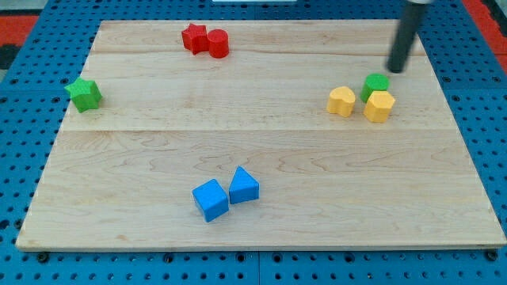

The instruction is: Move the green circle to the bottom right of the green star

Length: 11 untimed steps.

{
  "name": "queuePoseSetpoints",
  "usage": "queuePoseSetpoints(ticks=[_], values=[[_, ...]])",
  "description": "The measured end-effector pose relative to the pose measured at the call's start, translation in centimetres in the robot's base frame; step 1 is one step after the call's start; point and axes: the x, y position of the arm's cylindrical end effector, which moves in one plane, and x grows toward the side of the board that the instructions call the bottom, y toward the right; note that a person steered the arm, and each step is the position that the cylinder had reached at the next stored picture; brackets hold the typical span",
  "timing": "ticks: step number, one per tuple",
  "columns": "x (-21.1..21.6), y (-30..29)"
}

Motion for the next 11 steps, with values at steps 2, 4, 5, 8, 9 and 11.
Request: queuePoseSetpoints(ticks=[2,4,5,8,9,11], values=[[4.0,-0.5],[0.2,-11.1],[-1.0,-24.7],[1.3,-25.0],[2.3,-38.8],[5.9,-32.3]])
